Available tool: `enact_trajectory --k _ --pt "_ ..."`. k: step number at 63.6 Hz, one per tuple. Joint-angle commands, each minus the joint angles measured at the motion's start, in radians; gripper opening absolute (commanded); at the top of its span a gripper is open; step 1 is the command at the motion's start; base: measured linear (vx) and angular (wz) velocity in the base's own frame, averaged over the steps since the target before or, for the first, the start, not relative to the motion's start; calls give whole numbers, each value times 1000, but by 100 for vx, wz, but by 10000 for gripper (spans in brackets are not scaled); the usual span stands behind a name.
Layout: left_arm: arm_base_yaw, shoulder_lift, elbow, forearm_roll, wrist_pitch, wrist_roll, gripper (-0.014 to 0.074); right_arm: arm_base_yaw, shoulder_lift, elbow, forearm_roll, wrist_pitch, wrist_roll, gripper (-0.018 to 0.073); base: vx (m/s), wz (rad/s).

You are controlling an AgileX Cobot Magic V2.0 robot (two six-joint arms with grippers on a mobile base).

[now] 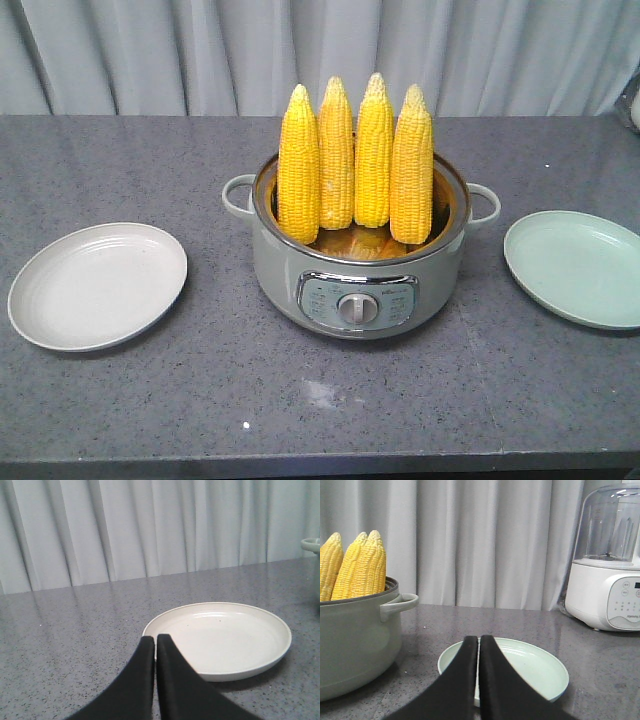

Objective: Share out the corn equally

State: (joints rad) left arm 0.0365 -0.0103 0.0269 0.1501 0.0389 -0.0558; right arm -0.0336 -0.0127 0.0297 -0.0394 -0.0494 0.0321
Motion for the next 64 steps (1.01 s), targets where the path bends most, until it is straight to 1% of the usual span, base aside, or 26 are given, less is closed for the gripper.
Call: enact_trajectory --k 1,64 --pt "2 -16 3 -9 -79 -6 -7 -7 -4 8 -8 -79 -9 -4 0 0" --pt "2 -16 3 -9 -79 -6 -7 -7 -4 8 -8 -79 -9 -4 0 0"
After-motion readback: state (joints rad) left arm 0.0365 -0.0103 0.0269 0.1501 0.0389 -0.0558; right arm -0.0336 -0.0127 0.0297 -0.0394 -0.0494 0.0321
